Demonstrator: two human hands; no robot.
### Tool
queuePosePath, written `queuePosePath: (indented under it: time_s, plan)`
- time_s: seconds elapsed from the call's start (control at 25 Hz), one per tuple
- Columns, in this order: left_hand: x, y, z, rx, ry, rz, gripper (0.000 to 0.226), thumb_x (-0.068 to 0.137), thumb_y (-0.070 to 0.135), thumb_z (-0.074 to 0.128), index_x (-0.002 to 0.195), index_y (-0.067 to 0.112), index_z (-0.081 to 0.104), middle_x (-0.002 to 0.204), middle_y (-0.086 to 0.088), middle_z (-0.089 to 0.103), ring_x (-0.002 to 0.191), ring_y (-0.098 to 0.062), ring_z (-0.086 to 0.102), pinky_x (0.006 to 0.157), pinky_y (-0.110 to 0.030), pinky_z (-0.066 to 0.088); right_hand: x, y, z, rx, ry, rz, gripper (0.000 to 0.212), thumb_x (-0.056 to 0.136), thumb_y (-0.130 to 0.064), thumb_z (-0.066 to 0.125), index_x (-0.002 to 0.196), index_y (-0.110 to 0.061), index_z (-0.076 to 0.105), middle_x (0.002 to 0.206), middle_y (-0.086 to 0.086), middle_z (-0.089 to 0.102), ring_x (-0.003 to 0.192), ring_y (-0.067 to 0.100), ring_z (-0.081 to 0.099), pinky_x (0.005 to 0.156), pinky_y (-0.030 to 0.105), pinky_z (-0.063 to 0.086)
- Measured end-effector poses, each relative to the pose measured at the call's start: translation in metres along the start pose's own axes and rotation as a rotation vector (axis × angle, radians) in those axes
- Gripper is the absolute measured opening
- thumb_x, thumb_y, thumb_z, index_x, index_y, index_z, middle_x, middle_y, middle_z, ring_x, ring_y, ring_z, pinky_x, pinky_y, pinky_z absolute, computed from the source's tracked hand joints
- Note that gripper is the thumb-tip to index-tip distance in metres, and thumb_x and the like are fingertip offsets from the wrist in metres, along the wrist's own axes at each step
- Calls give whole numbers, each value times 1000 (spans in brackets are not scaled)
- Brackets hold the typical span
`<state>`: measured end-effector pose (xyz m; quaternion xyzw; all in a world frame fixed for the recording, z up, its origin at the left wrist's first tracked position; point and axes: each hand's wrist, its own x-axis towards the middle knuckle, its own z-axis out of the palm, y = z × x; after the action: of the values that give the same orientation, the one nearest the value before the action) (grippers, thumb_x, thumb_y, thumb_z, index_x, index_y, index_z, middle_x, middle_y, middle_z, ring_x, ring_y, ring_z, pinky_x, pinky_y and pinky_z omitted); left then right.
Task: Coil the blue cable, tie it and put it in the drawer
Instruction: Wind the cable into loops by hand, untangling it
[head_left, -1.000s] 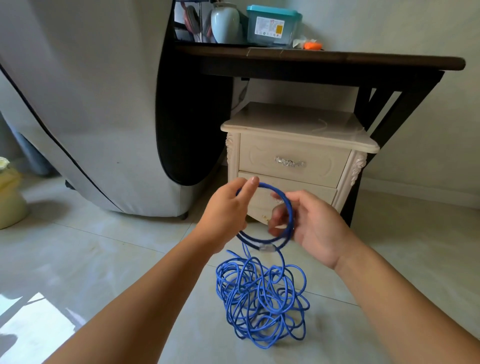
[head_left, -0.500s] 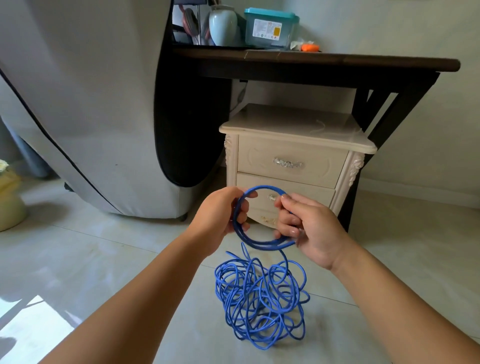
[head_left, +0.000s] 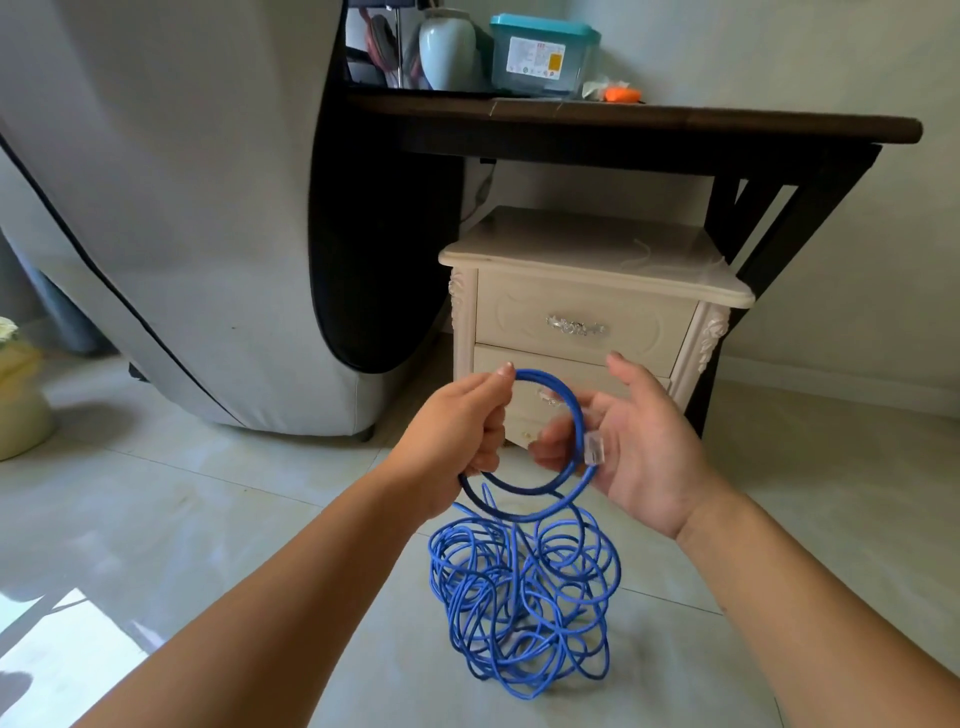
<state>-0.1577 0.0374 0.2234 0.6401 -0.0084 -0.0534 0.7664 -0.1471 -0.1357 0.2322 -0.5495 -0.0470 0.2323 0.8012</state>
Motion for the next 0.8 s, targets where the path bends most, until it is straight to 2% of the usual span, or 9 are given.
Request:
queuePosePath:
  time_s: [0.08, 0.16, 0.24, 0.32, 0.4, 0.52, 0.68, 0.8]
  plan:
    - [1, 1, -2, -124, 61, -12, 43, 103, 36, 48, 64, 21, 38, 59, 5, 23, 49, -10, 16, 39, -19, 20, -1, 6, -1, -74, -61, 29, 70, 82, -63, 45, 112, -2, 62, 81, 22, 70, 84, 35, 69, 86, 42, 51]
    - [0, 3, -2, -249, 126, -47, 43, 103, 37, 49, 65, 20, 38, 57, 6, 24, 48, -9, 17, 38, -19, 19, 0, 11, -3, -68, -140, 22, 74, 76, -65, 59, 118, -4, 61, 97, 22, 71, 98, 33, 69, 94, 42, 48]
    - [-1, 5, -1, -366, 186, -82, 43, 102, 36, 51, 65, 19, 40, 56, 6, 25, 45, -8, 18, 36, -19, 20, 0, 12, -8, -52, -245, 5, 83, 62, -53, 81, 127, -7, 58, 114, 21, 69, 108, 32, 66, 100, 43, 48]
    - [-2, 5, 1, -422, 232, -96, 42, 101, 37, 52, 65, 18, 41, 54, 6, 25, 44, -8, 18, 35, -19, 21, 0, 13, -10, -38, -283, -29, 83, 59, -35, 89, 130, -7, 56, 122, 21, 67, 112, 33, 65, 101, 42, 48]
    - [-2, 5, 2, -437, 250, -93, 41, 101, 37, 52, 66, 18, 42, 54, 6, 25, 44, -8, 18, 35, -19, 21, 2, 16, -7, -8, -214, -72, 64, 68, -25, 84, 125, -6, 59, 116, 20, 69, 105, 31, 69, 96, 39, 52]
    - [-3, 5, 3, -423, 209, -76, 41, 102, 36, 50, 67, 18, 41, 54, 5, 23, 46, -9, 17, 37, -19, 22, 1, 18, 1, -11, -63, -132, 31, 84, -21, 60, 112, -6, 63, 92, 16, 74, 83, 27, 72, 81, 35, 56]
    - [-4, 4, 2, -421, 126, -91, 36, 102, 33, 50, 70, 16, 47, 58, 4, 24, 48, -10, 21, 40, -19, 28, -2, 18, 9, -68, 45, -190, 19, 99, -12, 47, 110, -5, 60, 64, 5, 63, 69, 23, 70, 76, 35, 52]
    - [-8, 7, 0, -309, 43, -77, 28, 101, 25, 46, 80, 10, 56, 61, 2, 34, 50, -11, 28, 45, -21, 34, -2, 19, 11, -219, 173, -216, 22, 104, -12, 41, 113, -6, 60, 59, -1, 53, 57, 15, 63, 65, 30, 53]
